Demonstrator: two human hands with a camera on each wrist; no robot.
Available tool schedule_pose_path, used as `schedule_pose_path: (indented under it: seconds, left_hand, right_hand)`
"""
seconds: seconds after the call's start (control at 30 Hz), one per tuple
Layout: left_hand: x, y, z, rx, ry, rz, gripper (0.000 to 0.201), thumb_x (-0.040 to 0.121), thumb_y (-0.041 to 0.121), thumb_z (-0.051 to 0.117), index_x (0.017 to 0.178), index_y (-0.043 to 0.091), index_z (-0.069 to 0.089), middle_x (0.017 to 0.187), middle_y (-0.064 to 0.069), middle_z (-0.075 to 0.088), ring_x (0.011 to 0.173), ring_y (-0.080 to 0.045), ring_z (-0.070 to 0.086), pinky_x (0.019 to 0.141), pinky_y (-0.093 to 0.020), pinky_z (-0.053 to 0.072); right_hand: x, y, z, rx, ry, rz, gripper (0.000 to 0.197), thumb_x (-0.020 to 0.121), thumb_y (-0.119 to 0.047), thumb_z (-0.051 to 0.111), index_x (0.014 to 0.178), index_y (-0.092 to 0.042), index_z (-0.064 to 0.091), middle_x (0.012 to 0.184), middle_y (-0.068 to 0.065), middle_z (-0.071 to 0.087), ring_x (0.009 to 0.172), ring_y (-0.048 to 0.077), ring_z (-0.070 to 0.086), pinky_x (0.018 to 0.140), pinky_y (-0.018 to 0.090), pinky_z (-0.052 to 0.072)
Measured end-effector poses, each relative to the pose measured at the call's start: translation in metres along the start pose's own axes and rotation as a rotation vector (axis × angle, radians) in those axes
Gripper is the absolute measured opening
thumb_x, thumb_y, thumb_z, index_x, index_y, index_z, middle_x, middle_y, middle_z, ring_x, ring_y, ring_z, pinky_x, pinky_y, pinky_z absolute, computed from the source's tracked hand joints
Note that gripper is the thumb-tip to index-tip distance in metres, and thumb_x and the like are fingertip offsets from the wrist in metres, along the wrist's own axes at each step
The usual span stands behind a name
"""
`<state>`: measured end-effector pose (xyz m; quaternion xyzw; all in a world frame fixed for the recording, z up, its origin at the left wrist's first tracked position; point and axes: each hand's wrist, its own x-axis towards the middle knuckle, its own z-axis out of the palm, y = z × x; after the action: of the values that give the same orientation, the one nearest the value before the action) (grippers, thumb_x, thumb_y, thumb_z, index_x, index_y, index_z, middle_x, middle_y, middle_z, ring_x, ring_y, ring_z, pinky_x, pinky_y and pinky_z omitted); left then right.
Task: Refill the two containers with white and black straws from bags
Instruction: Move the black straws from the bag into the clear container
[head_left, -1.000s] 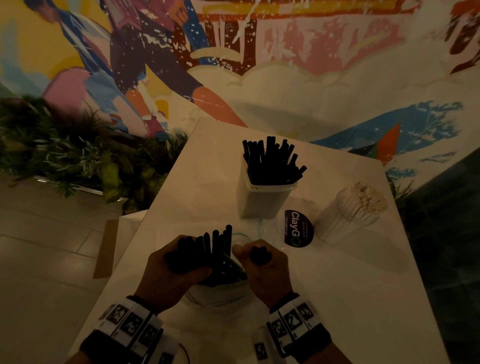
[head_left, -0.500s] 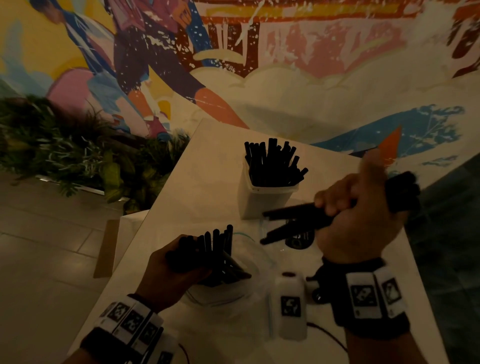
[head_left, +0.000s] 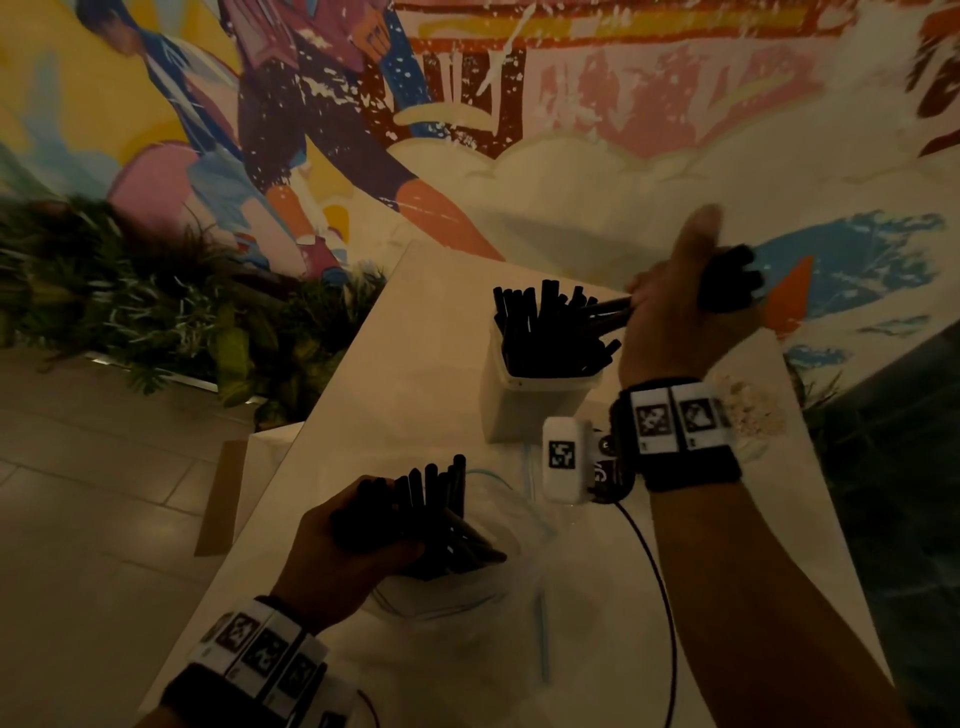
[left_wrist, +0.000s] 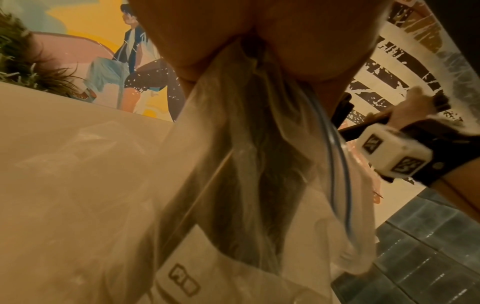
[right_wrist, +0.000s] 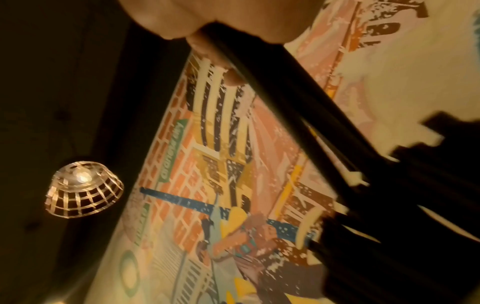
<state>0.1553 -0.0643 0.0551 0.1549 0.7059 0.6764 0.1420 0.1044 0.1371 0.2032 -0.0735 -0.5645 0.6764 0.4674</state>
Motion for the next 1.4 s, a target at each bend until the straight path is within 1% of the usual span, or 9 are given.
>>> schedule_pose_path:
  seconds: [0.07,0.5,0.6,0.73,0.8,0.93,1.1,1.23,1.4]
  left_hand:
    - [0.000,0.003,0.000,-0.021,0.002,-0.002,0.040,0.045,0.030,0.088,0.077,0.042,0.066,0.087,0.012,0.071,0.078,-0.001,0.066,0.066,-0.012,0.053]
    - [0.000,-0.006,-0.002,-0.009,0.024,-0.025,0.050,0.038,0.049,0.084,0.083,0.036,0.066,0.092,0.009,0.071,0.083,-0.005,0.067,0.071,-0.016,0.055]
    - [0.000,-0.006,-0.002,-0.010,0.027,-0.024,0.048,0.039,0.045,0.083,0.083,0.034,0.066,0.091,0.009,0.071,0.083,-0.006,0.067,0.069,-0.015,0.054]
    - [0.000,-0.007,-0.002,-0.003,0.044,-0.022,0.041,0.044,0.037,0.079,0.082,0.033,0.066,0.090,0.009,0.071,0.082,-0.006,0.067,0.069,-0.015,0.054]
    - [0.000,-0.008,-0.002,-0.010,0.047,-0.025,0.040,0.044,0.037,0.079,0.082,0.034,0.066,0.089,0.011,0.071,0.081,-0.004,0.067,0.068,-0.014,0.054]
    - [0.000,-0.009,-0.002,-0.020,0.046,-0.010,0.042,0.043,0.036,0.083,0.081,0.031,0.066,0.090,0.007,0.071,0.080,-0.005,0.067,0.068,-0.014,0.053]
    - [0.000,-0.011,-0.003,-0.031,0.043,-0.027,0.051,0.036,0.047,0.085,0.082,0.034,0.066,0.092,0.007,0.070,0.082,-0.006,0.067,0.069,-0.015,0.054]
    - [0.001,-0.011,-0.003,-0.021,0.049,-0.024,0.045,0.038,0.042,0.083,0.080,0.037,0.066,0.092,0.007,0.071,0.083,-0.006,0.067,0.070,-0.018,0.055]
    - [0.002,-0.010,-0.003,0.022,0.053,-0.023,0.044,0.040,0.041,0.082,0.080,0.038,0.065,0.090,0.011,0.070,0.081,-0.003,0.066,0.069,-0.014,0.054]
  right_hand:
    - [0.029,0.003,-0.029,-0.053,0.323,0.105,0.030,0.082,-0.036,0.065,0.057,-0.023,0.056,0.054,0.003,0.056,0.058,0.024,0.057,0.065,0.047,0.056]
    - [0.037,0.055,-0.058,-0.306,0.113,0.066,0.045,0.091,-0.032,0.063,0.055,-0.007,0.052,0.044,-0.005,0.054,0.052,0.020,0.056,0.061,0.031,0.051]
    - [0.040,0.071,-0.067,-0.538,0.015,0.082,0.053,0.090,-0.043,0.061,0.069,0.006,0.062,0.065,0.014,0.065,0.069,0.022,0.062,0.069,0.029,0.046]
    - [0.046,0.090,-0.078,-0.979,-0.107,0.103,0.073,0.079,-0.077,0.036,0.079,-0.009,0.062,0.081,0.012,0.066,0.088,0.032,0.060,0.081,0.041,0.047]
    - [0.050,0.094,-0.079,-1.148,-0.145,0.187,0.080,0.076,-0.080,0.037,0.106,-0.009,0.060,0.117,0.017,0.061,0.115,0.036,0.053,0.098,0.052,0.040]
    - [0.055,0.097,-0.084,-1.131,-0.123,0.044,0.100,0.078,-0.060,0.066,0.150,-0.012,0.017,0.156,0.014,0.022,0.143,0.032,0.023,0.113,0.051,0.027]
    - [0.056,0.102,-0.083,-1.023,-0.172,-0.170,0.087,0.084,-0.032,0.070,0.151,-0.014,0.017,0.157,0.014,0.020,0.145,0.027,0.021,0.112,0.035,0.027]
    - [0.060,0.110,-0.078,-1.315,-0.464,-0.076,0.043,0.100,-0.037,0.041,0.138,-0.017,0.047,0.142,0.012,0.047,0.128,0.032,0.045,0.098,0.041,0.041]
    - [0.058,0.104,-0.065,-1.365,-0.633,-0.099,0.053,0.100,-0.046,0.021,0.129,-0.014,0.052,0.144,0.009,0.044,0.131,0.030,0.039,0.100,0.043,0.035]
